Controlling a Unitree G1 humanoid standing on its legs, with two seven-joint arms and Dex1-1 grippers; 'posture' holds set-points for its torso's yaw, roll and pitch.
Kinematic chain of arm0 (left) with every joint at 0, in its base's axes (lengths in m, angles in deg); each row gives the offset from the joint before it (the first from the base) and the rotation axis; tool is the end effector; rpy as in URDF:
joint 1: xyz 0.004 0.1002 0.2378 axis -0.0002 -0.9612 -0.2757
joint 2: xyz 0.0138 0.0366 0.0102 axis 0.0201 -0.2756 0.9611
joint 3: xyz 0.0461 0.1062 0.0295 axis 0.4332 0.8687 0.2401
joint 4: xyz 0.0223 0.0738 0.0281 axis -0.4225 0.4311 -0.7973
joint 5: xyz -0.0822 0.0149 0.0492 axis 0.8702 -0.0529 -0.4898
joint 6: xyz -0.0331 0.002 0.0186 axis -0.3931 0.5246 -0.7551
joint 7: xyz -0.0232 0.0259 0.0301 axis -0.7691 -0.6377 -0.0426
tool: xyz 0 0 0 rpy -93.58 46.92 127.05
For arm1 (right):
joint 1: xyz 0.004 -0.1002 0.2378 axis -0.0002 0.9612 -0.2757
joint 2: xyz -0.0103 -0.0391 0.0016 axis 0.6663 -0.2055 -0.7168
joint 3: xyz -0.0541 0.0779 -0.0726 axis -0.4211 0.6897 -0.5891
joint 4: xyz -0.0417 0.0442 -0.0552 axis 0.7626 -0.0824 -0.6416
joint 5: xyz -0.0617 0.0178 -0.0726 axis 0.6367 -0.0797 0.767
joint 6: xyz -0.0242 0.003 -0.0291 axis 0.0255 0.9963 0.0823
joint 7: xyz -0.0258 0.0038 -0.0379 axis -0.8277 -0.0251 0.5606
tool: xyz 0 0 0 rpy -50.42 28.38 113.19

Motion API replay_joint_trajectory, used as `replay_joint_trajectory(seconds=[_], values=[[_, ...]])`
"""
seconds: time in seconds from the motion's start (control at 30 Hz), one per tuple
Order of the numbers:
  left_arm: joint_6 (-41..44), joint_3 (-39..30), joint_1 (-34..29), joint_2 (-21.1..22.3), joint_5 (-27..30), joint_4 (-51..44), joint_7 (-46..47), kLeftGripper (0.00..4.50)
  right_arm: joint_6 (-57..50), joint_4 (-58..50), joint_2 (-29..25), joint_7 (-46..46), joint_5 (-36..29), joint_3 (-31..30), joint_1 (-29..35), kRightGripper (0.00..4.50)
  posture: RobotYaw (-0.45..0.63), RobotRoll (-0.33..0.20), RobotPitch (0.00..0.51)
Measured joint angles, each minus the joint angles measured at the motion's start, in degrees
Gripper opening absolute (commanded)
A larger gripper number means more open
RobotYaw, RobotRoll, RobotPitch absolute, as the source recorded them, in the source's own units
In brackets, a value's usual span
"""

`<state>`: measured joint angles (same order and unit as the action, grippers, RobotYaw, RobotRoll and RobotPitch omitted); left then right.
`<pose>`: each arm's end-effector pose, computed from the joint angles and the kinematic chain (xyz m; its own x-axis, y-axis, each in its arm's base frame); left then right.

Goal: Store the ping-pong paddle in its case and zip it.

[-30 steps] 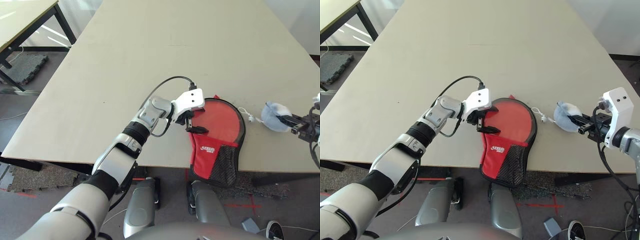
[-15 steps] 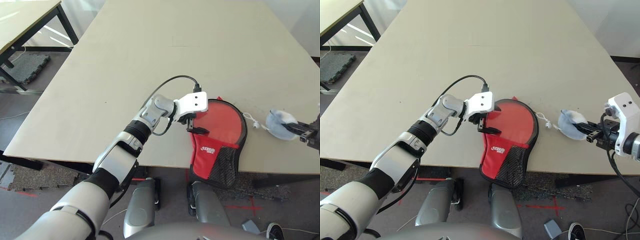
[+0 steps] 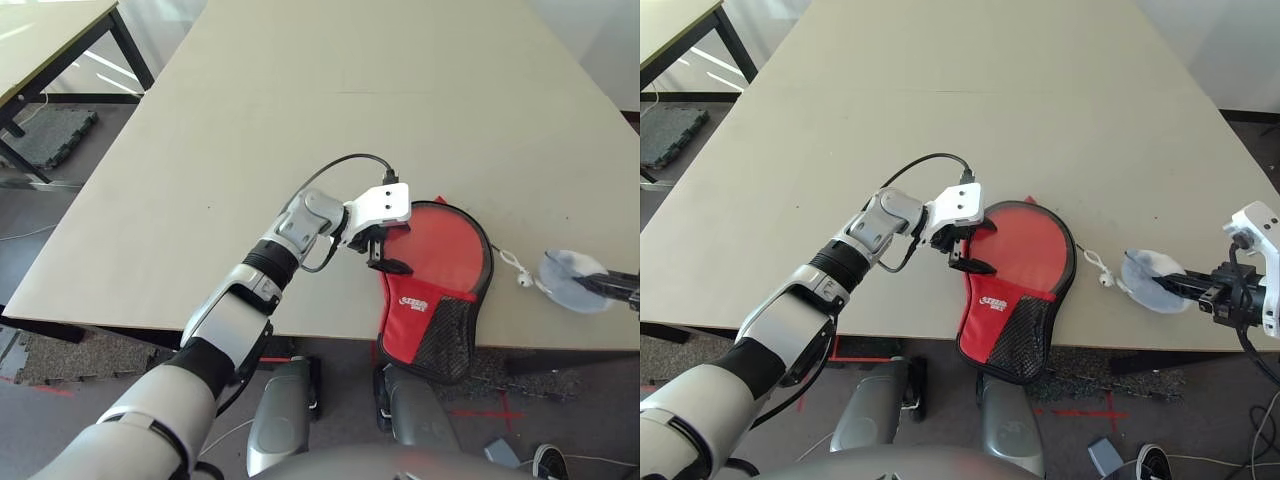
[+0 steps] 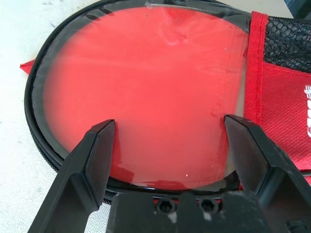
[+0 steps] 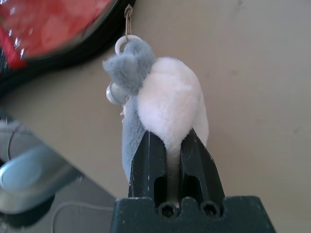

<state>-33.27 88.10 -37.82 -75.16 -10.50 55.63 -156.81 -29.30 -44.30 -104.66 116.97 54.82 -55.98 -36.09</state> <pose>0.3413 0.0603 0.1110 -0.0266 -0.8589 -0.5115 0.9864 -0.1056 0.1260 0.1454 -0.4084 0.1613 0.5860 0.4530 -0.6719 -0.5327 0.8401 0.1018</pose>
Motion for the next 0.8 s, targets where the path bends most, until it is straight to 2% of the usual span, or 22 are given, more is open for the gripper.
replay_joint_trajectory(seconds=[0.33,0.8], values=[[0.59,0.11,-0.09,-0.02,-0.03,-0.07,-0.01,4.5,1.29,-6.55,-1.86,6.77,-0.38,1.35,8.94,0.0,-0.07,0.0,0.174],[3.1,0.1,-2.11,0.14,-0.11,-3.05,0.61,4.5,1.47,-8.71,-2.13,10.93,-0.65,-2.74,9.56,0.0,-0.06,0.0,0.169]])
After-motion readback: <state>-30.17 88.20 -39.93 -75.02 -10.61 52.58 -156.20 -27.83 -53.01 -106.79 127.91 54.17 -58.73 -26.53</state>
